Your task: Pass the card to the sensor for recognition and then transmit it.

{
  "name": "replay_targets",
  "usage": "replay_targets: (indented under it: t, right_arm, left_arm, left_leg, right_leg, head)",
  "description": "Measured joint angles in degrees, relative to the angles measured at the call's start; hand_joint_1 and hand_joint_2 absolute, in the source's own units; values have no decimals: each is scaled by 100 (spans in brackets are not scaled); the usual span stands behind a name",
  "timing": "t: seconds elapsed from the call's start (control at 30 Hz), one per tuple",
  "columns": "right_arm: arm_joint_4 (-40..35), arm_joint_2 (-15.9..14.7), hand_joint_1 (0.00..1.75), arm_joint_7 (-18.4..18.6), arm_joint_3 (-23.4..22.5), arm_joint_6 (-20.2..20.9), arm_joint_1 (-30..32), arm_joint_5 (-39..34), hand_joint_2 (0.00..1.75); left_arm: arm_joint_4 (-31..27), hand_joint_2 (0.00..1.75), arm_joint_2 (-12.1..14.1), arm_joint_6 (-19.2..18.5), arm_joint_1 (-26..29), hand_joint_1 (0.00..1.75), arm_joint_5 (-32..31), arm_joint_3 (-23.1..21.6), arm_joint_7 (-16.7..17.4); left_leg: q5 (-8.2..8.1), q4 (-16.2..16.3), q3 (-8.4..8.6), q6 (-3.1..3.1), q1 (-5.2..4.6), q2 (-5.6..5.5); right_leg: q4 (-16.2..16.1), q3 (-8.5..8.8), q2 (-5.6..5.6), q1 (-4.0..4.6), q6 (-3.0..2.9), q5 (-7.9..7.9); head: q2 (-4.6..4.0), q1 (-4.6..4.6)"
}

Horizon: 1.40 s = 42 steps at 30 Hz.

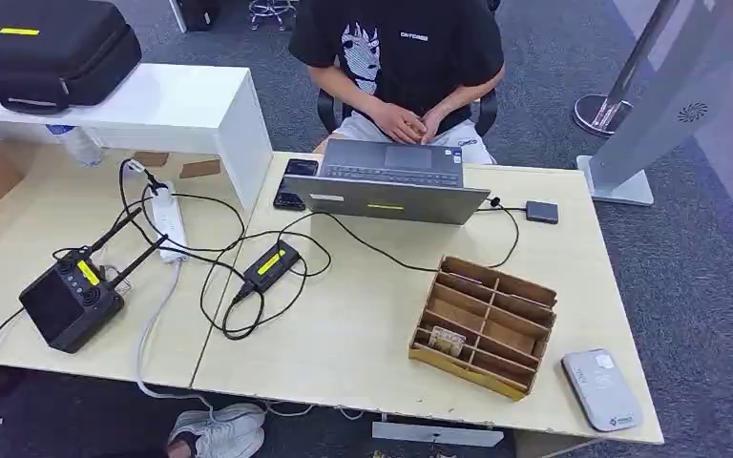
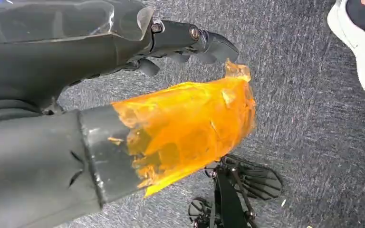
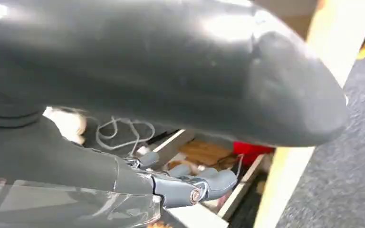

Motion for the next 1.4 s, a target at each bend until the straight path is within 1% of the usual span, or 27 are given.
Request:
replay_targets:
  t: [0.1,0.13,0.2,0.23,0.27,0.33,0.37,0.43,0.6,0.67,0.73,0.77,0.8,0.87,0.9,0.93,0.97,1.0,1.03,1.07,1.13,1.17,1.2,1.23,1.27,1.3,1.4]
  right_arm:
    - [-314,13,0,165,-2,73,-19,-307,0]
    - [-447,40,0,171,-2,13,-35,-386,175]
    - [-878,193,0,184,18,-212,-72,-668,175]
    - [-1236,333,0,186,65,-431,-91,-902,175]
    - [-1613,491,0,189,152,-749,-105,-1123,175]
    - [-2462,810,0,211,462,-1580,-84,-1580,175]
    - [-2883,963,0,52,687,-2010,-43,-1742,175]
    - [-3731,1223,0,-477,1261,-2839,97,-1946,175]
    - [-5734,1606,0,-1821,2955,-4494,681,-2162,175]
    - [-6406,1672,0,-2109,3546,-4979,937,-2165,175]
    - [-7107,1742,0,-2631,4127,-5546,1242,-2049,175]
    - [-7348,1760,0,-2732,4331,-5670,1353,-2029,175]
    - [-7577,1768,0,-2762,4514,-5731,1445,-2025,175]
    - [-7951,1792,0,-2973,4809,-5866,1604,-1896,175]
    - [-8123,1803,0,-3126,4927,-6013,1675,-1670,175]
    - [-8353,1808,0,-3254,5058,-6252,1758,-1289,175]
    - [-8662,1810,0,-3350,5212,-6628,1844,-683,175]
    - [-9047,1808,0,-3401,5452,-7142,1956,158,175]
    - [-9431,1808,0,-3431,5769,-7524,2049,1249,175]
    - [-9757,1799,0,-3449,6117,-7687,2098,2421,175]
    - [-10263,1792,0,-3459,6812,-7774,2095,4608,175]
    - [-10423,1790,0,-3459,7165,-7791,2079,5472,175]
    - [-10545,1775,0,-3468,7487,-7802,2062,6115,175]
    - [-10627,1753,0,-3460,7771,-7813,2053,6461,175]
    - [-10676,1727,0,-3451,7998,-7816,2037,6484,175]
    - [-10678,1670,0,-3435,8153,-7831,1971,6451,175]
    - [-10627,1626,0,-3422,8503,-7835,1843,6826,175]
  left_arm:
    - [0,0,9,-7,0,0,31,13,0]
    - [0,0,9,-2,2,0,46,18,0]
    - [0,0,9,31,3,0,94,48,0]
    - [0,0,7,46,3,0,125,57,0]
    - [0,0,5,48,2,0,151,65,-4]
    - [0,0,0,63,3,0,175,90,-9]
    - [0,175,-4,59,4,0,188,98,-15]
    - [0,175,-22,7,4,0,199,101,-37]
    - [0,175,-76,-70,2,0,210,111,-81]
    - [0,175,-94,-68,3,0,208,122,-92]
    - [0,175,-105,-68,3,0,201,127,-129]
    - [0,175,-107,-68,9,0,195,129,-129]
    - [0,0,-109,-70,12,0,192,129,-129]
    - [0,0,-118,-70,6,0,190,131,-158]
    - [0,175,-122,-66,7,0,179,131,-169]
    - [0,175,-125,-50,10,0,149,131,-173]
    - [0,175,-129,-48,14,0,125,131,-181]
    - [0,175,-129,-57,18,0,94,131,-190]
    - [0,175,-129,-68,19,0,77,131,-197]
    - [0,175,-129,-77,16,0,53,131,-197]
    - [0,175,-131,-94,-5,0,11,129,-184]
    - [0,175,-133,-109,-12,0,-11,129,-143]
    - [0,175,-133,-133,-11,0,-13,129,-112]
    - [0,175,-133,-144,-8,0,-4,127,-92]
    - [0,175,-133,-146,-4,0,9,127,-74]
    - [0,175,-136,-144,-2,0,33,125,-59]
    - [0,175,-133,-199,-18,0,42,90,-33]
  left_leg:
    - [0,0,0,0,0,0]
    - [1,0,0,0,0,0]
    - [1,0,0,0,0,1]
    - [1,0,1,0,1,1]
    - [1,0,2,0,1,1]
    - [3,0,4,-2,2,1]
    - [3,0,4,-3,2,1]
    - [3,0,3,-3,1,1]
    - [3,0,1,-3,1,9]
    - [2,0,2,-3,1,12]
    - [1,0,0,-1,-1,4]
    - [1,0,1,-1,1,6]
    - [1,-1,0,-1,1,12]
    - [1,0,1,-1,0,13]
    - [1,0,1,-1,0,11]
    - [2,0,-3,-1,-2,9]
    - [2,0,-4,-1,-3,7]
    - [2,-1,-7,-2,-2,7]
    - [3,-2,-5,-2,0,10]
    - [3,-3,-2,-3,1,19]
    - [3,-4,3,-4,5,24]
    - [6,-4,4,-8,6,21]
    - [8,-4,4,-11,9,14]
    - [10,-4,4,-14,11,10]
    - [10,-4,0,-14,11,7]
    - [11,-4,0,-15,10,11]
    - [12,-4,0,-16,8,15]
  right_leg:
    - [0,1,0,0,1,1]
    - [0,0,0,0,1,2]
    - [0,1,0,0,1,3]
    - [0,1,0,1,1,3]
    - [1,1,0,1,0,3]
    - [1,0,1,1,0,3]
    - [2,-1,2,1,0,3]
    - [4,-1,3,1,0,3]
    - [3,-2,11,0,0,2]
    - [3,-4,13,0,0,2]
    - [3,-7,7,-1,1,0]
    - [3,-7,7,0,1,1]
    - [3,-4,11,1,0,1]
    - [3,-4,12,0,0,2]
    - [3,-4,10,0,0,2]
    - [4,-3,8,-2,1,3]
    - [4,-3,6,-2,1,3]
    - [7,-2,5,-1,1,3]
    - [7,-4,9,1,-1,4]
    - [9,-6,16,2,-9,9]
    - [8,-5,21,6,-10,8]
    - [8,-5,19,6,-10,7]
    - [8,-13,15,7,-11,6]
    - [7,-12,11,11,-11,6]
    - [8,-11,9,11,-11,6]
    - [7,-10,10,11,-10,7]
    - [6,-2,13,9,-12,11]
  head:
    - [0,2]
    - [0,0]
    - [0,2]
    - [0,-2]
    - [0,2]
    - [0,2]
    - [0,-2]
    - [0,-2]
    - [0,-2]
    - [0,0]
    - [0,2]
    - [0,2]
    - [0,2]
    - [0,2]
    - [0,0]
    - [0,2]
    - [0,-2]
    - [0,4]
    - [0,-2]
    - [0,4]
    - [0,0]
    - [0,-2]
    - [0,2]
    - [0,0]
    - [0,0]
    - [0,0]
    - [0,2]
